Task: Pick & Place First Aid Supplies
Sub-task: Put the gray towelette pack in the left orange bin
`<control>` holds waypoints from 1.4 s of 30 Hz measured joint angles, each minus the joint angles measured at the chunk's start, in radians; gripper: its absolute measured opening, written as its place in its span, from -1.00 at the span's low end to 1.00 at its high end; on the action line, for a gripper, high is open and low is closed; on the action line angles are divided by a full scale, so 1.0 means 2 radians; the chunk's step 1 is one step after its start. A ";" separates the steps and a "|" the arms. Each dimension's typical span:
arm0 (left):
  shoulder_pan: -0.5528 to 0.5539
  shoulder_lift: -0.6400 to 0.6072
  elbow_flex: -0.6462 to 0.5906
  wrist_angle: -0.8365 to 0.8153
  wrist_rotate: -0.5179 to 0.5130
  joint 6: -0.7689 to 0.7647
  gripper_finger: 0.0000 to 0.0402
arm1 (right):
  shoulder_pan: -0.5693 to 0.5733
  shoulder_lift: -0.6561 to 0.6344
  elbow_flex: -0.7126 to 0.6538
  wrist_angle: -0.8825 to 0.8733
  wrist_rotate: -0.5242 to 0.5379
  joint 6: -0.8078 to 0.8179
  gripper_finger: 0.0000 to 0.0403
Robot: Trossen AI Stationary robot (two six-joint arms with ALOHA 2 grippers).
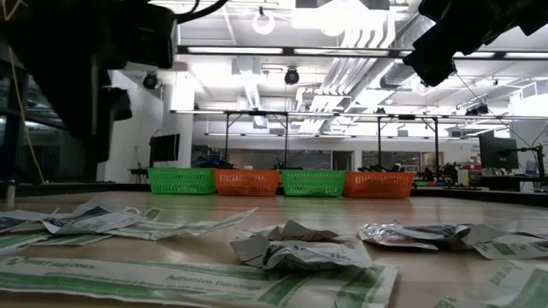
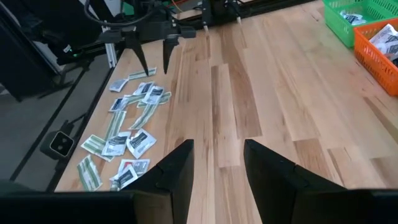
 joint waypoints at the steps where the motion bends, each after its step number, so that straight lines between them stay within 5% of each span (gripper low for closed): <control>1: -0.001 0.000 0.000 -0.004 0.001 -0.004 -0.10 | 0.000 0.000 0.000 0.000 0.000 0.000 -0.34; 42: 0.001 0.078 0.000 0.036 0.015 0.018 -0.10 | 0.000 0.000 -0.002 -0.001 0.006 -0.014 -0.34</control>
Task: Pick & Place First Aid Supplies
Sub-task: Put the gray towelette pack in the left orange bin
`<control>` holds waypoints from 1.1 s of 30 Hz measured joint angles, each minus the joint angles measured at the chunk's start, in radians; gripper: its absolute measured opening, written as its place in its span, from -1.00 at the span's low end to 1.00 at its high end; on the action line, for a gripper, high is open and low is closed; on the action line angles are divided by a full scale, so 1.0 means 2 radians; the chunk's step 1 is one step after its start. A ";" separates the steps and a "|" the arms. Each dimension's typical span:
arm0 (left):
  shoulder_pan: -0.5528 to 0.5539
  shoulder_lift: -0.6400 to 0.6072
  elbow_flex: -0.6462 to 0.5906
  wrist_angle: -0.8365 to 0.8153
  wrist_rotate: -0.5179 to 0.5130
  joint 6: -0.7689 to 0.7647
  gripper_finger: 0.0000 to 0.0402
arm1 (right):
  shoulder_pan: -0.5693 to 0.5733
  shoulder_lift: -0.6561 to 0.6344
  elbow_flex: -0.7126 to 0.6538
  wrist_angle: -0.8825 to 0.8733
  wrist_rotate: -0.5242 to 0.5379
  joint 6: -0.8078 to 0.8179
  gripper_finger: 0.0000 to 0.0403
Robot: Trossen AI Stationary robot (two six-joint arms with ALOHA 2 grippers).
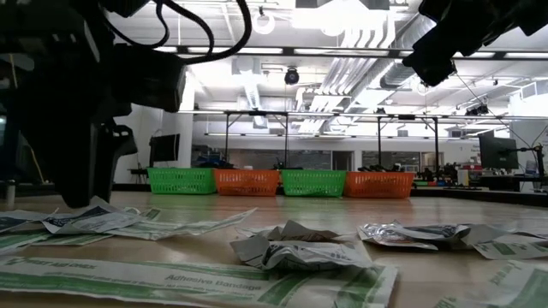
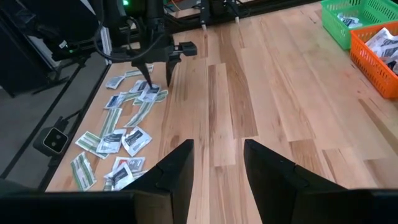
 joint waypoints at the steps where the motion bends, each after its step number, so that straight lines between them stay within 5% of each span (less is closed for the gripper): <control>1: 0.000 0.000 -0.001 -0.001 0.004 0.000 -0.10 | 0.000 0.000 0.000 0.000 0.000 0.000 -0.34; 10: 0.000 0.013 0.000 0.018 0.024 0.000 -0.12 | 0.000 0.000 0.000 -0.005 0.000 -0.009 -0.34; 33: 0.000 0.014 0.000 0.017 0.053 -0.009 -0.98 | 0.000 0.000 0.000 -0.011 0.014 -0.010 -0.34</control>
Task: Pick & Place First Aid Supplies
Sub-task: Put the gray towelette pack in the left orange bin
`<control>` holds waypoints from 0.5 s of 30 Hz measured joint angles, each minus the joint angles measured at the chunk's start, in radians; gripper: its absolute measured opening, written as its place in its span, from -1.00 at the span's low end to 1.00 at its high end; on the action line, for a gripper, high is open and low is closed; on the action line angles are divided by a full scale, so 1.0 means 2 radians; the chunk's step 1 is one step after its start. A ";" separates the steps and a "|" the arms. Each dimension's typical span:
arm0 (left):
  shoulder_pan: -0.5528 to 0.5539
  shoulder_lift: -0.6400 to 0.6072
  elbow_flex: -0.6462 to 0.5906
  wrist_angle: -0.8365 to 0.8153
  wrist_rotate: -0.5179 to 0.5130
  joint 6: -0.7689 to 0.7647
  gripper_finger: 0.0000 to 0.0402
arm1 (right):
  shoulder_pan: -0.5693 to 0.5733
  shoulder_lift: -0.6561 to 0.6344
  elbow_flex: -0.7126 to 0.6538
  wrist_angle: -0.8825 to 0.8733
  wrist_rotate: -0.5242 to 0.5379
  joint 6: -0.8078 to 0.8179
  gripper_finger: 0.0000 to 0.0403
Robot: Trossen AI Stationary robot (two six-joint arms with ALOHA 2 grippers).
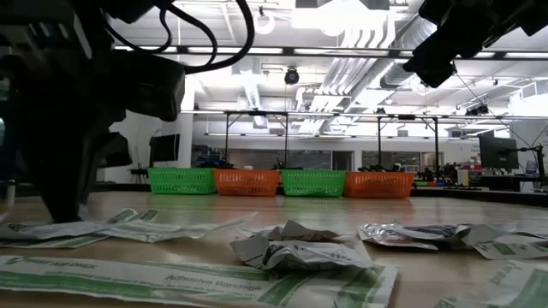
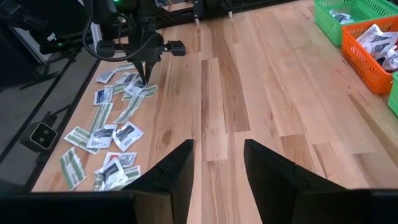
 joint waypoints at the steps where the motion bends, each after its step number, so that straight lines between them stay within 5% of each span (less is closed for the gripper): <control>1: 0.000 0.000 0.000 0.000 0.003 0.002 -0.98 | 0.000 0.000 0.000 0.000 0.001 0.000 -0.34; 7: 0.000 -0.022 0.010 -0.013 0.011 0.010 -1.00 | 0.000 -0.006 0.014 -0.002 -0.018 0.001 -0.34; 15: 0.004 -0.088 0.026 -0.108 -0.057 0.010 -1.00 | -0.002 0.004 0.041 0.004 0.004 -0.017 -0.34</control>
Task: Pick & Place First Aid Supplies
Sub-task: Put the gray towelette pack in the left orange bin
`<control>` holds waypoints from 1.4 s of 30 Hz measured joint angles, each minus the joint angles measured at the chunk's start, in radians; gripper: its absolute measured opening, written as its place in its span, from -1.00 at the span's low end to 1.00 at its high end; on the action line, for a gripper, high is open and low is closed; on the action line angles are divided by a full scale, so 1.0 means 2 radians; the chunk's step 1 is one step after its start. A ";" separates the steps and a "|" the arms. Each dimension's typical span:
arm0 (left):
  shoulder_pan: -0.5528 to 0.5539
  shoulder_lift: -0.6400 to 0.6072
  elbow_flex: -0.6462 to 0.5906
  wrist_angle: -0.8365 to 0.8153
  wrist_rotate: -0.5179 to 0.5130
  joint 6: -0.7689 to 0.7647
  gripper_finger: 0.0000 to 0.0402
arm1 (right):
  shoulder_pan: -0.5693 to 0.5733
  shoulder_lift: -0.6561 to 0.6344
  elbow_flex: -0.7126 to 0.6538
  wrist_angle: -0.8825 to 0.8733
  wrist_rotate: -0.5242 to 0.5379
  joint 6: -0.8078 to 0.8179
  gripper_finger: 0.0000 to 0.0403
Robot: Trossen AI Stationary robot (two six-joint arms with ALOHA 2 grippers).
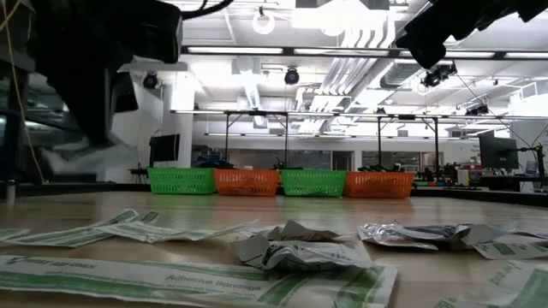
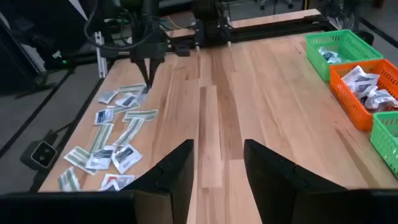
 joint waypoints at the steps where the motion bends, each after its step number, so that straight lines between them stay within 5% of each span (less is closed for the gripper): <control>1: 0.000 -0.007 0.000 -0.004 -0.007 0.000 -1.00 | -0.001 0.003 0.000 0.002 0.000 0.000 -0.34; 7: 0.000 -0.042 0.000 -0.025 -0.051 -0.004 -1.00 | -0.002 0.016 0.000 0.008 0.000 0.005 -0.34; 16: 0.011 -0.080 0.000 -0.010 -0.197 -0.003 -1.00 | -0.002 0.027 0.000 0.046 0.009 0.013 -0.34; 21: 0.049 -0.091 0.000 0.024 -0.249 0.054 -1.00 | -0.005 0.035 0.000 0.063 0.007 0.018 -0.34; 42: 0.255 -0.092 0.000 0.243 -0.165 0.320 -1.00 | -0.048 0.071 0.000 0.133 -0.005 0.068 -0.34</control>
